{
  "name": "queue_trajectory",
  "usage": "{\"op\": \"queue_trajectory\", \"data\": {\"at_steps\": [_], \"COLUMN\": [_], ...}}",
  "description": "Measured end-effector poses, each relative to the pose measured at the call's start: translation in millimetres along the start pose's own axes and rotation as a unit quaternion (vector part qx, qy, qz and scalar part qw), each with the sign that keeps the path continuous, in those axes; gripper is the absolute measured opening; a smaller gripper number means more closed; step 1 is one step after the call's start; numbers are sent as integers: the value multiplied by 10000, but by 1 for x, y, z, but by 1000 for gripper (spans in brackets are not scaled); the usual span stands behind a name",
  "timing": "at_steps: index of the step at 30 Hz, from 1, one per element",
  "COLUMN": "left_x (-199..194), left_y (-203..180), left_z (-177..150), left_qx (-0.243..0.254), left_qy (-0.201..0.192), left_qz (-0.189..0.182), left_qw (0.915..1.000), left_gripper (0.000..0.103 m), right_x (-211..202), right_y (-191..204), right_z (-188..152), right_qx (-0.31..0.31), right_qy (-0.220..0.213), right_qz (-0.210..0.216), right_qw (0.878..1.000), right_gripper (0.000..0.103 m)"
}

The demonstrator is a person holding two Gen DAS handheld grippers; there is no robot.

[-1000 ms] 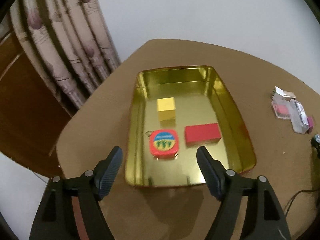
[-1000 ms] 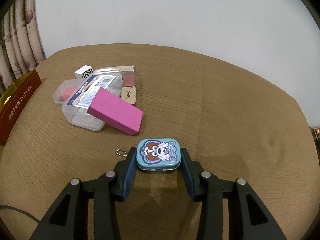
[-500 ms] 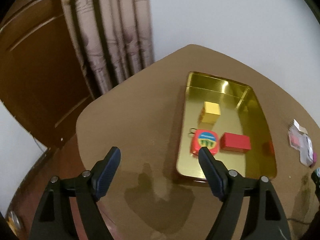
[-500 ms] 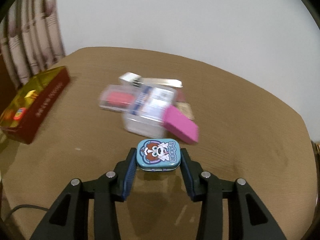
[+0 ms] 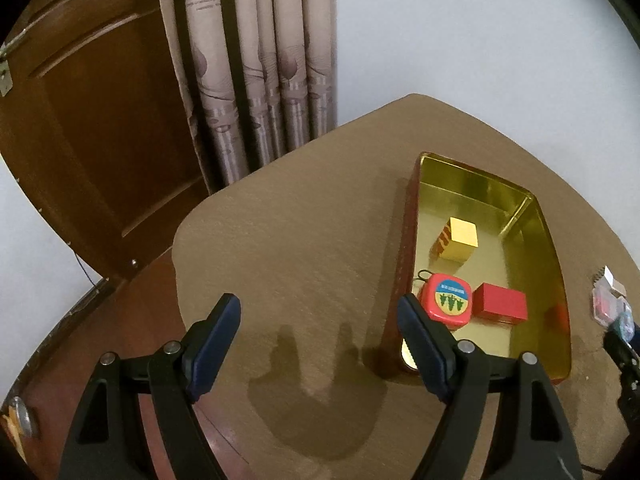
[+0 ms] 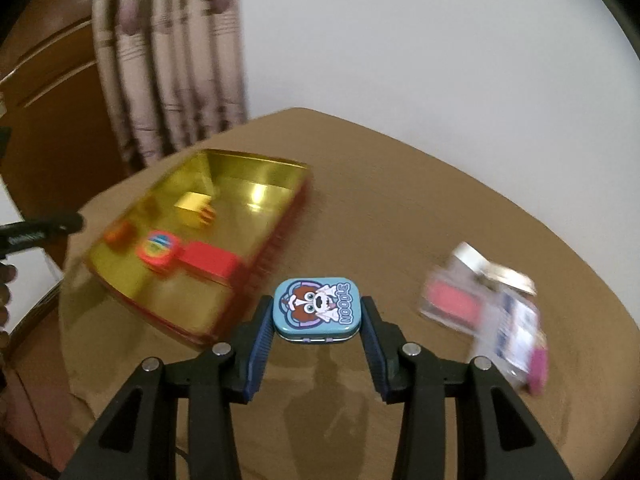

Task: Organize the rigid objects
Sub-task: 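Carry the blue mint tin with the right tool into the gold tin and release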

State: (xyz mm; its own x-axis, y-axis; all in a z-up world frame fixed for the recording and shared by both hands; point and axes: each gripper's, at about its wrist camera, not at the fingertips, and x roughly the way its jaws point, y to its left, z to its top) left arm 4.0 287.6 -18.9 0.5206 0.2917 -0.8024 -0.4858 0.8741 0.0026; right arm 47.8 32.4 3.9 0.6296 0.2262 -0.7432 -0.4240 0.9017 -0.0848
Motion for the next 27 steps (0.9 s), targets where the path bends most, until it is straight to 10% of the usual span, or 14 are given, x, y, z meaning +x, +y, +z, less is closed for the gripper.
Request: {"op": "queue_trajectory", "data": {"at_steps": [11, 27], "left_x": [2, 4], "left_y": [15, 13], "left_z": [5, 6], "left_qx": [-304, -302], "left_qy": [40, 113], "left_qz": [28, -18], "left_qw": [9995, 9995], "left_gripper": [77, 77], "right_x": [45, 94], "right_y": [85, 82], "right_z": [32, 27], "right_qx": [-604, -417], "right_qy": [511, 1167], "right_qz": [435, 348], "right_qw": [9959, 9917], "right_gripper": [42, 43]}}
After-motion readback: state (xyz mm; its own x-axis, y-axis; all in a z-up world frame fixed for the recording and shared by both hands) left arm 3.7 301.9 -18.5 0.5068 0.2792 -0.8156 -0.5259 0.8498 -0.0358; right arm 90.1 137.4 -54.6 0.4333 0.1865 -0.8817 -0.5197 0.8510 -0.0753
